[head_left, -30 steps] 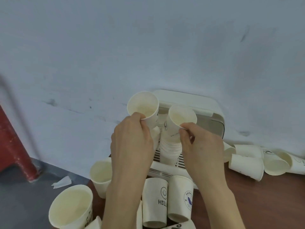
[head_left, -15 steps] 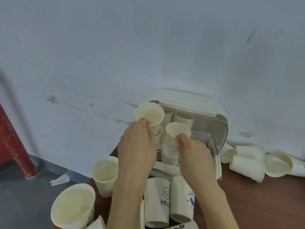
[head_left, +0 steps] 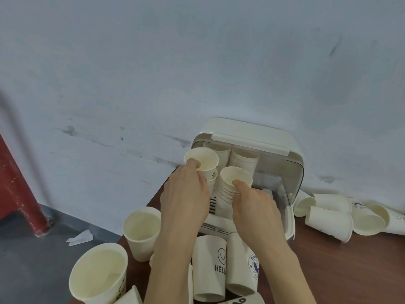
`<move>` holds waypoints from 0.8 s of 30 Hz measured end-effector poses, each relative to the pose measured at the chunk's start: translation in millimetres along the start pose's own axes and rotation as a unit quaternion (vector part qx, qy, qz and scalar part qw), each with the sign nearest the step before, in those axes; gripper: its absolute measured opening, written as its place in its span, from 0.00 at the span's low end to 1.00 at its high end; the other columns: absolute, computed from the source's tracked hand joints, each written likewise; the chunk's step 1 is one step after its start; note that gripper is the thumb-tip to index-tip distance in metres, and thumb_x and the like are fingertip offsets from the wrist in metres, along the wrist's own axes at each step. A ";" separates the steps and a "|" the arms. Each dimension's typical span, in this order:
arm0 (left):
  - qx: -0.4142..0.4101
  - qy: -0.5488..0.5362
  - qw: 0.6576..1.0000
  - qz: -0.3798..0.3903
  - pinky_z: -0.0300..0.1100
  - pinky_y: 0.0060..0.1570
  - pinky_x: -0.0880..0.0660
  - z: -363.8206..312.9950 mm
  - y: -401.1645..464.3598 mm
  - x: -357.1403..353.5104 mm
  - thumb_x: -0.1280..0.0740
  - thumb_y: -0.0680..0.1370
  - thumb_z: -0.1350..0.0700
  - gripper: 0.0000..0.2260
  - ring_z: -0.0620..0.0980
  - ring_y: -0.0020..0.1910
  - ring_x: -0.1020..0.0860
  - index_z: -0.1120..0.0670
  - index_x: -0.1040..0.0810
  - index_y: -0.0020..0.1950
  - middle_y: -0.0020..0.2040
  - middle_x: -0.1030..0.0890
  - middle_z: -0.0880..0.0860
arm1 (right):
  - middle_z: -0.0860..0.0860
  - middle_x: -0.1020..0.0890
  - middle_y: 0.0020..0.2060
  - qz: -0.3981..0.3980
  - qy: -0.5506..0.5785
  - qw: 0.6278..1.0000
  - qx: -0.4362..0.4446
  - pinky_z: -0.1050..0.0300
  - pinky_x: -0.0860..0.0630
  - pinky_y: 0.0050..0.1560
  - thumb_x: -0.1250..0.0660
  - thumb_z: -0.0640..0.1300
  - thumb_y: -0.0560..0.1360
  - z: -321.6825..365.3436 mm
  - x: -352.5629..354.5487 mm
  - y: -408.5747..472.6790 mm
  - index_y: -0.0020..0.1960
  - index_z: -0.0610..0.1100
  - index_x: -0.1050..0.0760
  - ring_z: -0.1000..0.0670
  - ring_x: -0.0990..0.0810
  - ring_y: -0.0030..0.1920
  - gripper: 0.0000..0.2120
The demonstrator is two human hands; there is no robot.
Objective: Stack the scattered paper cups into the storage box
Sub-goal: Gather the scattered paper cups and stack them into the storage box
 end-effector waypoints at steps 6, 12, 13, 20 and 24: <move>0.000 0.007 0.999 0.031 0.49 0.55 0.28 -1.8 0.1 -3.3 0.44 0.82 0.52 0.16 0.55 0.59 0.27 0.48 0.32 0.70 0.58 0.22 0.51 | 0.48 0.20 0.45 -0.018 0.028 0.999 0.019 0.52 0.29 0.42 0.45 0.43 0.79 1.0 4.5 0.2 0.71 0.52 0.37 0.45 0.25 0.48 0.21; -0.007 0.021 0.999 0.050 0.49 0.54 0.29 -3.1 -0.8 -7.5 0.44 0.82 0.51 0.16 0.55 0.58 0.27 0.47 0.31 0.69 0.58 0.22 0.52 | 0.49 0.21 0.39 -0.039 0.052 0.997 0.028 0.51 0.32 0.39 0.44 0.42 0.78 -0.7 10.1 0.2 0.70 0.51 0.35 0.46 0.28 0.40 0.20; -0.011 0.020 0.999 0.048 0.49 0.54 0.28 -5.3 -1.6 -7.3 0.44 0.82 0.51 0.15 0.55 0.58 0.26 0.47 0.30 0.68 0.57 0.21 0.52 | 0.49 0.20 0.39 -0.042 0.055 0.997 0.029 0.51 0.30 0.40 0.44 0.42 0.78 -2.1 10.6 0.2 0.69 0.51 0.35 0.45 0.27 0.41 0.20; -0.084 0.005 0.996 0.010 0.50 0.52 0.26 -32.1 -16.4 -1.0 0.44 0.82 0.51 0.13 0.52 0.53 0.24 0.49 0.27 0.64 0.52 0.21 0.49 | 0.51 0.20 0.38 -0.085 0.086 0.992 0.023 0.53 0.34 0.40 0.43 0.45 0.78 -15.3 25.2 -9.0 0.71 0.53 0.34 0.47 0.25 0.41 0.21; -0.105 -0.012 0.994 -0.001 0.46 0.50 0.27 -44.4 -23.3 0.5 0.44 0.82 0.51 0.13 0.49 0.54 0.24 0.48 0.28 0.66 0.54 0.21 0.47 | 0.54 0.24 0.35 -0.091 0.064 0.994 0.016 0.58 0.37 0.35 0.43 0.45 0.79 -23.3 40.9 -32.5 0.69 0.54 0.33 0.52 0.28 0.38 0.19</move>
Point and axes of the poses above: each hand's wrist, its own y-axis towards the middle knuckle, its own x-axis out of the back of the hand, z = x × y, the point moved 1 cm from there along y, towards the middle knuckle
